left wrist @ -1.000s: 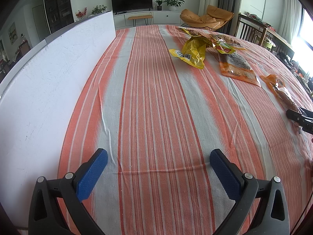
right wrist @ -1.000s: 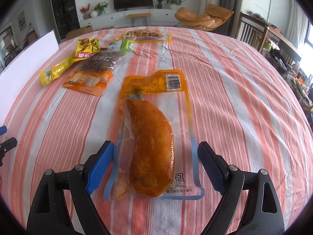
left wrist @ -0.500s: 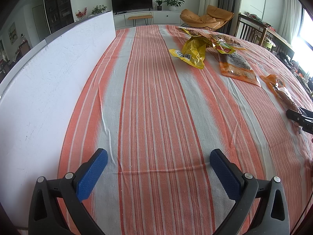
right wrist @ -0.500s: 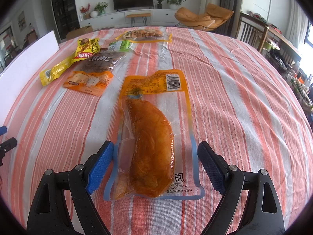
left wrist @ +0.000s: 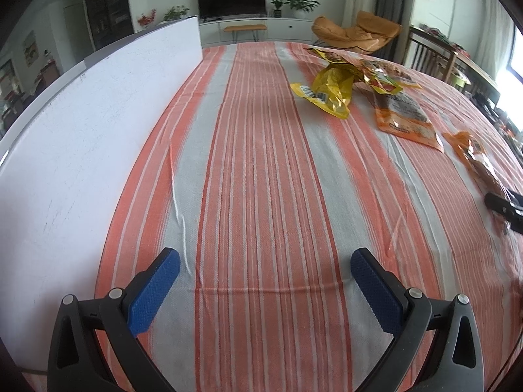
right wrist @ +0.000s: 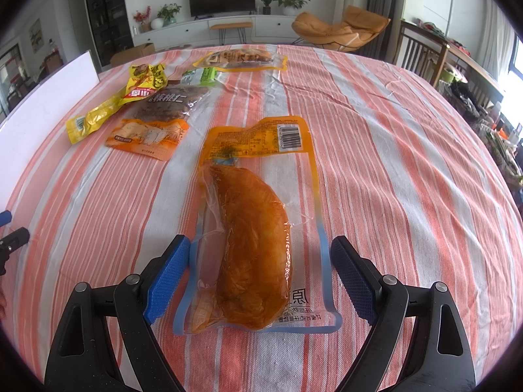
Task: Organize snacks
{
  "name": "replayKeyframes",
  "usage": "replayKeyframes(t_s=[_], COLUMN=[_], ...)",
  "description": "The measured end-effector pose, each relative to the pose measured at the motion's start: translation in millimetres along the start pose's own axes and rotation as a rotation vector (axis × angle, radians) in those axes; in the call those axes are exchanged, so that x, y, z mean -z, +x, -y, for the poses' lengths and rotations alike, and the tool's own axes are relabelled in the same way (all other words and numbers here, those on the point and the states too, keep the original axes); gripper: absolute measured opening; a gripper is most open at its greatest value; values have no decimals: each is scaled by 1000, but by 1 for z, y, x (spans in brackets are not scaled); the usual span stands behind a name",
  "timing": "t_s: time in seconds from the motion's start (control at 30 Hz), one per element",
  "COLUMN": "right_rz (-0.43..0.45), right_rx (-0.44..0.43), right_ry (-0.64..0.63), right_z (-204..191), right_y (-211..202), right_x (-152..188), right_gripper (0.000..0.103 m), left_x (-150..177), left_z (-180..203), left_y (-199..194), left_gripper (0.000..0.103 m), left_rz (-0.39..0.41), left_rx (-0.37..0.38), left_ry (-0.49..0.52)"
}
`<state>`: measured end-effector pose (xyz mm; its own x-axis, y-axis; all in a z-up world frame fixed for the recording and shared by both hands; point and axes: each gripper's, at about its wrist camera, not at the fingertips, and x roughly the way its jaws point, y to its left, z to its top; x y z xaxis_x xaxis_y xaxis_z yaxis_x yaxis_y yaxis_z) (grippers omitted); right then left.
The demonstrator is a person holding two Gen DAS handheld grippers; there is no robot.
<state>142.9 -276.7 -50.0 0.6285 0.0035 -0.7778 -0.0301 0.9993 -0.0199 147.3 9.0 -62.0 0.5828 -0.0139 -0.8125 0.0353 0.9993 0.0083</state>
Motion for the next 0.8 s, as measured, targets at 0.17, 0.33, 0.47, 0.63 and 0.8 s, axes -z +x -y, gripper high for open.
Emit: replayKeyframes(t_s=[0.17,0.33,0.47,0.63,0.8], right_rz=[0,0,0,0,2], right_rx=[0,-1,-1,-2,-10], right_ry=[0,1,1,1,6], right_z=[0,0,0,0,1], right_y=[0,0,0,0,-1], right_x=[0,0,0,0,-1], right_gripper=[89,89,89,90,90], left_x=[-21,-80,-134,-170,-169], left_z=[3,24,55,74,60], left_y=[9,-2,22,81,98], left_gripper=[102,102,102,85,45], left_rz=[-105,-20,4,-71,-115], left_rx=[32,77,65,-5,147], left_ry=[43,154,258,276,190])
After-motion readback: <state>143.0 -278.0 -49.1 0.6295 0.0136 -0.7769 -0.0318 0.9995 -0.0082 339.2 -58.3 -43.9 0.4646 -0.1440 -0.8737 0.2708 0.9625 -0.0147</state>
